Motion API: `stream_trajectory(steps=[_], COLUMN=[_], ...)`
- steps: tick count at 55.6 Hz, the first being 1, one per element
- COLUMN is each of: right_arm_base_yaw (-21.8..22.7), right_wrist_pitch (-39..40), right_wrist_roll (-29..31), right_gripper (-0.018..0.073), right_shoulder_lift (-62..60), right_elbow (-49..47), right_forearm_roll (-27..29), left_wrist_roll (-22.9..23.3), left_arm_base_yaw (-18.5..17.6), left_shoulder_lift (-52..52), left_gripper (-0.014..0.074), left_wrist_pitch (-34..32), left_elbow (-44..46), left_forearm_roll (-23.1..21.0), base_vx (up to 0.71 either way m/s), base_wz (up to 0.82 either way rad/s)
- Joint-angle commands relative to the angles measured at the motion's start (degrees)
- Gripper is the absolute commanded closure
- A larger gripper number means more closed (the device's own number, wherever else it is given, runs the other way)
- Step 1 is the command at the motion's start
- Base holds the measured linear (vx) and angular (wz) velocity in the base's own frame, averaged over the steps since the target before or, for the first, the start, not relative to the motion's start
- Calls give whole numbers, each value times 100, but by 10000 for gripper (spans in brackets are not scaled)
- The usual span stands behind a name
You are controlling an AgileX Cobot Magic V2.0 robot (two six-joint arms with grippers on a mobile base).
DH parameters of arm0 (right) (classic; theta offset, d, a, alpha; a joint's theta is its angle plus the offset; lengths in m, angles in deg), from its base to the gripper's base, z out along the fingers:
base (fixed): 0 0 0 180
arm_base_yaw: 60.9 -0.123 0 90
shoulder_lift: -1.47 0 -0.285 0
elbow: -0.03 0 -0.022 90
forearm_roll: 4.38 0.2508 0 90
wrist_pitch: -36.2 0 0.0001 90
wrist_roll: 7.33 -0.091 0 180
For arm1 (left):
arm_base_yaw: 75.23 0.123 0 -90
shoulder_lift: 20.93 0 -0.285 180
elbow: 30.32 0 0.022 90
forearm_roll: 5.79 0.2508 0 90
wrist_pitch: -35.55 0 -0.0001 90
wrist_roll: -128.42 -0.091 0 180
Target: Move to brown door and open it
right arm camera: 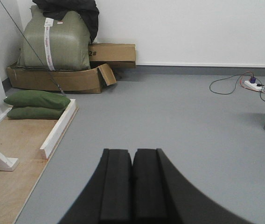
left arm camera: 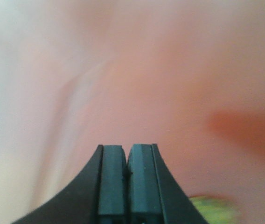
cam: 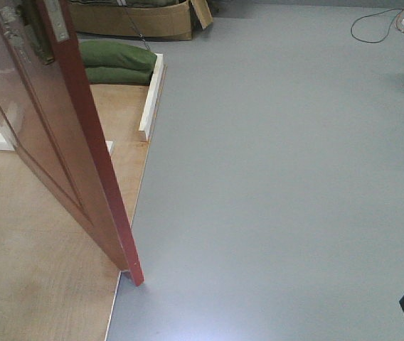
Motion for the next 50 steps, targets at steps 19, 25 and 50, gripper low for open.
stream_trajectory(steps=[19, 25, 50], right_arm_base_yaw=[-4, -4, -4], right_wrist_pitch=[449, 449, 449], right_wrist_roll=[31, 31, 31], right_gripper=[559, 559, 559], right_shoulder_lift=[-72, -72, -72], right_elbow=[30, 30, 30], right_forearm_roll=[-17, -17, -17], left_wrist_roll=[81, 76, 76], left_arm_base_yaw=[-794, -787, -787], left_shoulder_lift=[-21, -9, -9], left_gripper=[603, 603, 603], left_wrist_pitch=[-992, -772, -716], left_elbow=[180, 180, 180], left_forearm_roll=[5, 20, 20], base_vx=[0, 0, 0], base_wz=[0, 0, 0])
